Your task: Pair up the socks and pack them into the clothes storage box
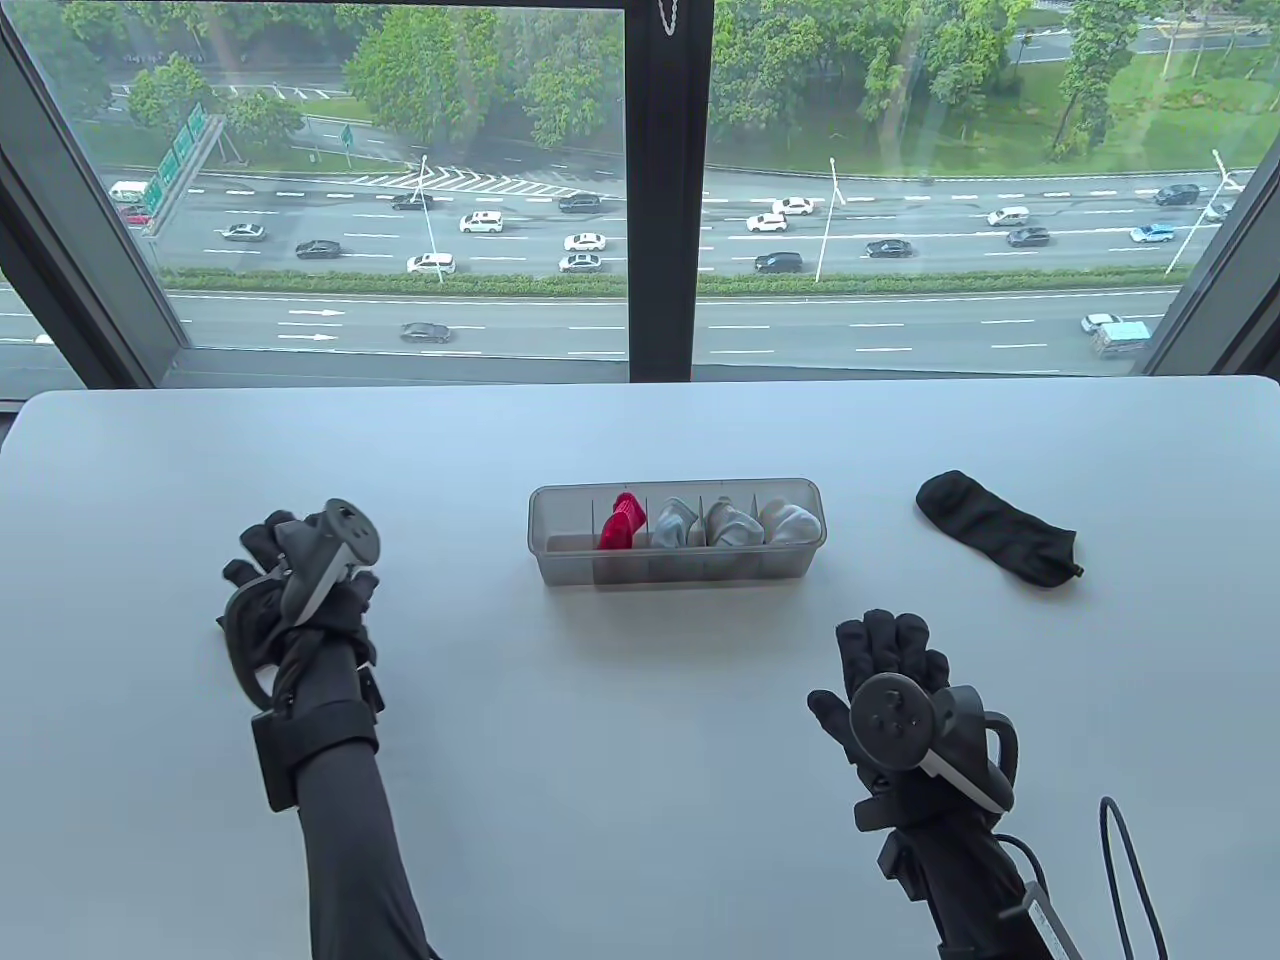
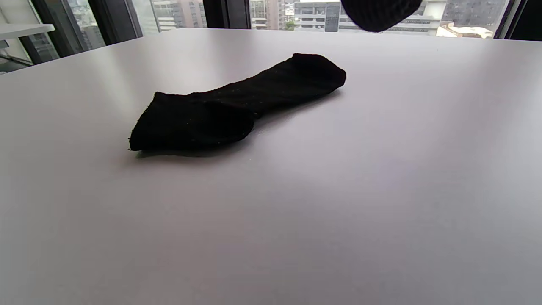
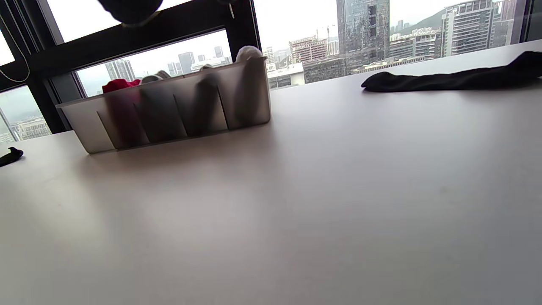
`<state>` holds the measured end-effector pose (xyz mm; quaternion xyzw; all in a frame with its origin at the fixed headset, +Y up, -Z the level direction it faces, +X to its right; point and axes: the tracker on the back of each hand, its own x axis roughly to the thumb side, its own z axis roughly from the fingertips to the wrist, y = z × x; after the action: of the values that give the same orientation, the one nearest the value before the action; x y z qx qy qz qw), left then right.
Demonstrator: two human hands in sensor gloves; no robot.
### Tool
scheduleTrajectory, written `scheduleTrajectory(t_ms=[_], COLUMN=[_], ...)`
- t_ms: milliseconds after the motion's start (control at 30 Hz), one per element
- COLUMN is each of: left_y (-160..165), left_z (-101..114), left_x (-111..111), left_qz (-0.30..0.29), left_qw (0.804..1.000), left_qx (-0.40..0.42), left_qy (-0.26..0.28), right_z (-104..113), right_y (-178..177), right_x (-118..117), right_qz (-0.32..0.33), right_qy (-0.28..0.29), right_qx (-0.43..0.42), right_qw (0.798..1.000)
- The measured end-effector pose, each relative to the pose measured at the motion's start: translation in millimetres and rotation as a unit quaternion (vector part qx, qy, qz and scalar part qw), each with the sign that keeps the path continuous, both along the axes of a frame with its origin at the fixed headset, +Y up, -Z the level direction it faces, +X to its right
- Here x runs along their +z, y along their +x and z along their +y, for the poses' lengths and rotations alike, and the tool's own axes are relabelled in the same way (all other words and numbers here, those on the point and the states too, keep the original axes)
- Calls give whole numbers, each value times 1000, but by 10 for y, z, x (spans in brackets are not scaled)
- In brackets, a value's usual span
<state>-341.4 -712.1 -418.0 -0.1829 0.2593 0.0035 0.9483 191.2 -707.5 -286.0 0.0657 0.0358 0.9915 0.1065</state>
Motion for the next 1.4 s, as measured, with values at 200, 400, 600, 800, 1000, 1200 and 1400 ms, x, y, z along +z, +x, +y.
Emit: scheduleTrajectory(t_ms=[200,400,600,800,1000,1200,1400], left_y=[-448,-612,-296,351,1441,2726,3029], left_z=[-350,-504,-461,-104,430,532,398], left_x=[33,-38,-18,281,695,1065,1172], left_qz=[27,28,-71,-235,-380,-518,-460], left_qw=[997,990,997,972,904,823,843], left_qx=[40,123,-32,12,157,213,234], left_qy=[-65,-68,-12,23,117,95,148], right_z=[-10,-10,-30,23,195,285,37], right_y=[21,102,23,-212,-419,-421,-161], right_x=[-3,-27,-51,8,125,117,13], right_qz=[-9,-29,-23,34,96,166,77], right_qy=[-8,-12,-23,-30,-12,-30,-42], right_qx=[5,-9,-18,-25,-117,-170,-278], right_qw=[1000,999,999,999,988,971,957])
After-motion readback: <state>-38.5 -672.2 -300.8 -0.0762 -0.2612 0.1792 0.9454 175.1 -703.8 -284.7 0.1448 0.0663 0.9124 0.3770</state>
